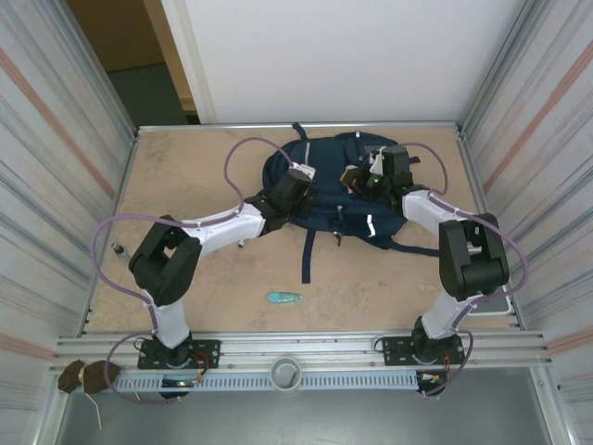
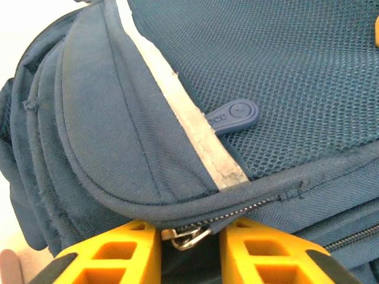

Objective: Pack the student bag

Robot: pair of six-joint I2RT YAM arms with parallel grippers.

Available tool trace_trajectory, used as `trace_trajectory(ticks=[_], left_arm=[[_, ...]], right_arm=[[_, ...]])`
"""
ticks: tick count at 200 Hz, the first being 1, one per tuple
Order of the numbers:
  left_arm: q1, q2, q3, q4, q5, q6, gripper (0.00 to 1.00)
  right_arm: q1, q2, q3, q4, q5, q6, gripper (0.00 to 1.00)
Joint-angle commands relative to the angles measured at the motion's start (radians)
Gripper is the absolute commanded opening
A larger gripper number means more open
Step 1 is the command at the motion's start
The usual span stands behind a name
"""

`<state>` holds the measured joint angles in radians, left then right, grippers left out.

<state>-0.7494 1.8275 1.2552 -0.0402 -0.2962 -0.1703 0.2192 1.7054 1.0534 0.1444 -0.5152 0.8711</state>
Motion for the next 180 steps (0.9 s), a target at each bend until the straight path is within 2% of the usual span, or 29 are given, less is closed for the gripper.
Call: trace_trajectory(ticks=[1,39,52,65,117,143,166,180], left_arm=[[0.028,-0.025,-0.014,0.027,0.028,-0.029,0.25],[0.057,-0.041,-0.038,0.037,0.084,-0.019,0.15],[0.073,-0.051,-0.053,0.047,0.114,-0.004,0.10],[0.091,-0.058,-0.067,0.057,0.144,0.008,0.00],[0.163,-0.103,-0.145,0.097,0.245,0.079,0.00],[0.179,-0.129,-0.174,0.111,0.293,0.083,0.00],[0.174,-0.176,-0.209,0.119,0.342,0.034,0.00],[0.164,-0.204,-0.228,0.113,0.309,-0.023,0.16]], right_arm=[[-0.012,0.012,0.061,-0.029,-0.092,-0.069,0.00],[-0.037,0.035,0.108,-0.105,-0.123,-0.136,0.00],[-0.046,0.047,0.136,-0.153,-0.133,-0.176,0.00],[-0.054,0.057,0.161,-0.198,-0.141,-0.215,0.00],[-0.092,0.088,0.242,-0.353,-0.153,-0.344,0.00],[-0.092,0.089,0.240,-0.348,-0.154,-0.341,0.00],[-0.090,0.089,0.232,-0.318,-0.174,-0.318,0.00],[-0.091,0.089,0.230,-0.311,-0.174,-0.313,0.00]])
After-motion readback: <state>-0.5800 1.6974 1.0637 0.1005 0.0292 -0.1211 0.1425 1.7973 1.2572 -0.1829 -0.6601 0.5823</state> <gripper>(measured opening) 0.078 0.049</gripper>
